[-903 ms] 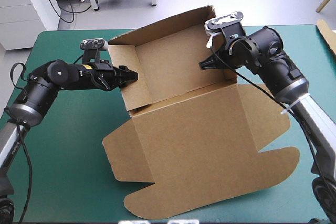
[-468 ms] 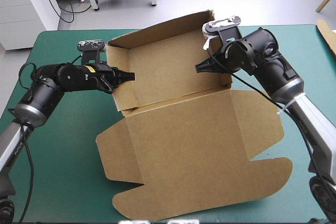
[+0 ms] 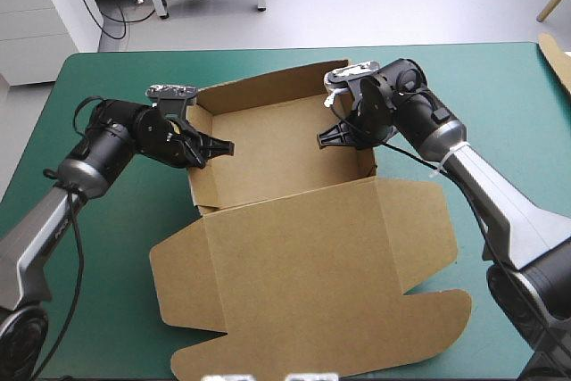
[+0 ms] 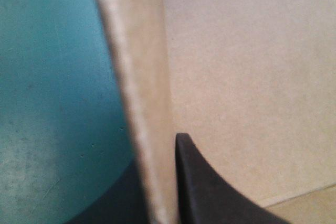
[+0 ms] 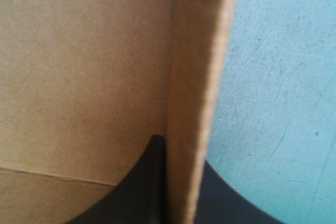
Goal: Fold the box
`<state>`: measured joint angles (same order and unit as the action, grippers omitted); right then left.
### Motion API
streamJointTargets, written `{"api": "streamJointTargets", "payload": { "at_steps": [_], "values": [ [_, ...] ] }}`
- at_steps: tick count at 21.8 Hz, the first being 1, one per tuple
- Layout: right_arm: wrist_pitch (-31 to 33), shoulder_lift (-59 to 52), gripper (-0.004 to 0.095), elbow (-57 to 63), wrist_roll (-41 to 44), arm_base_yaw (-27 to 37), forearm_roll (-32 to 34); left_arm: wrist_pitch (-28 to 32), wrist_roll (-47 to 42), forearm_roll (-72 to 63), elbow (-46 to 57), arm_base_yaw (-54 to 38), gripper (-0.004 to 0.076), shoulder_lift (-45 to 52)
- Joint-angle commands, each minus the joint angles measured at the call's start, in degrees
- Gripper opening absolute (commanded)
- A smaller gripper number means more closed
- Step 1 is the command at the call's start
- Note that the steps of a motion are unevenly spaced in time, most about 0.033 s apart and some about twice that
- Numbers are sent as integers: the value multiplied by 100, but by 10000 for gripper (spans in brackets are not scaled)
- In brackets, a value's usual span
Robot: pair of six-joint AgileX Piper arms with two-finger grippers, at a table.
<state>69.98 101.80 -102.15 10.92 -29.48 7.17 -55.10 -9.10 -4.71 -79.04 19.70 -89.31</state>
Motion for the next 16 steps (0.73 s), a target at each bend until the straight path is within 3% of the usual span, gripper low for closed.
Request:
{"api": "streamJointTargets", "payload": {
  "at_steps": [1, 11, 16],
  "values": [
    [-297, -113, -21, -165, -274, -34, -275, -60, 267, -174, -434, 120, -8, -139],
    [-363, 754, -21, -165, -768, 536, -800, 0, 251, -149, -554, 120, -8, -1044],
    [-925, 1124, -21, -186, -1092, 549, -717, 107, 386, -149, -559, 120, -8, -1486]
  ]
}}
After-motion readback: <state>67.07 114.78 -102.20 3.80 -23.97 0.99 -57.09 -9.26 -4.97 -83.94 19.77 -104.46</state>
